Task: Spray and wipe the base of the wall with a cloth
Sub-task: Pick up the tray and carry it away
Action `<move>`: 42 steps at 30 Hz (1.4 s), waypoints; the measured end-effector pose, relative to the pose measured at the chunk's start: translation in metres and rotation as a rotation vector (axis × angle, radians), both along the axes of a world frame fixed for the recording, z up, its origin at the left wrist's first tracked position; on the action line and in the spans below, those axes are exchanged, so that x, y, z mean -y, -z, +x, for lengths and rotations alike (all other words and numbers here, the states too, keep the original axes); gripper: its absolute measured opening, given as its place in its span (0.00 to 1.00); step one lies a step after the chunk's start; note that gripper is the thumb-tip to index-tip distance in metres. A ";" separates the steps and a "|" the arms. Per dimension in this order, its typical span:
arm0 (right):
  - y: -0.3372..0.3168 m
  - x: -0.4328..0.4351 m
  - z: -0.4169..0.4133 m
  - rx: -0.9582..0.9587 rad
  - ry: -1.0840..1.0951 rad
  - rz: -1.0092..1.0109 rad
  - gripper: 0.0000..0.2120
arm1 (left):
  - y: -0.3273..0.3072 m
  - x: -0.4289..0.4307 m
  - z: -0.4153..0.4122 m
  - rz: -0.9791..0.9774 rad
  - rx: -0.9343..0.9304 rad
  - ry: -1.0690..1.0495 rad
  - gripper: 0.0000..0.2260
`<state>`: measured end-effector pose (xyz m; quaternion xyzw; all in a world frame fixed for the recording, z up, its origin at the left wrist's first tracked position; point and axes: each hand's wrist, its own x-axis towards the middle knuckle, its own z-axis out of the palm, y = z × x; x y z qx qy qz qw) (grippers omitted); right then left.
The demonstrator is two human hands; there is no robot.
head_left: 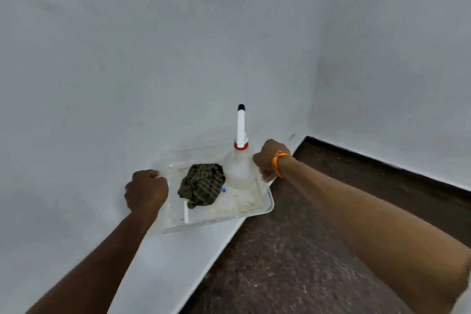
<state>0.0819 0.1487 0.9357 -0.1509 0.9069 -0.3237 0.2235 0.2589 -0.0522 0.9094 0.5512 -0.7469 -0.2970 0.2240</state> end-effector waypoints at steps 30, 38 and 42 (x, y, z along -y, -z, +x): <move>0.058 -0.217 -0.442 0.023 0.697 0.080 0.08 | 0.042 -0.156 -0.612 0.222 0.021 0.539 0.05; 0.092 -0.258 -0.579 0.054 0.791 0.137 0.07 | 0.073 -0.201 -0.772 0.292 0.081 0.612 0.05; 0.118 -0.268 -0.653 0.069 0.786 0.169 0.07 | 0.097 -0.215 -0.832 0.279 0.172 0.589 0.05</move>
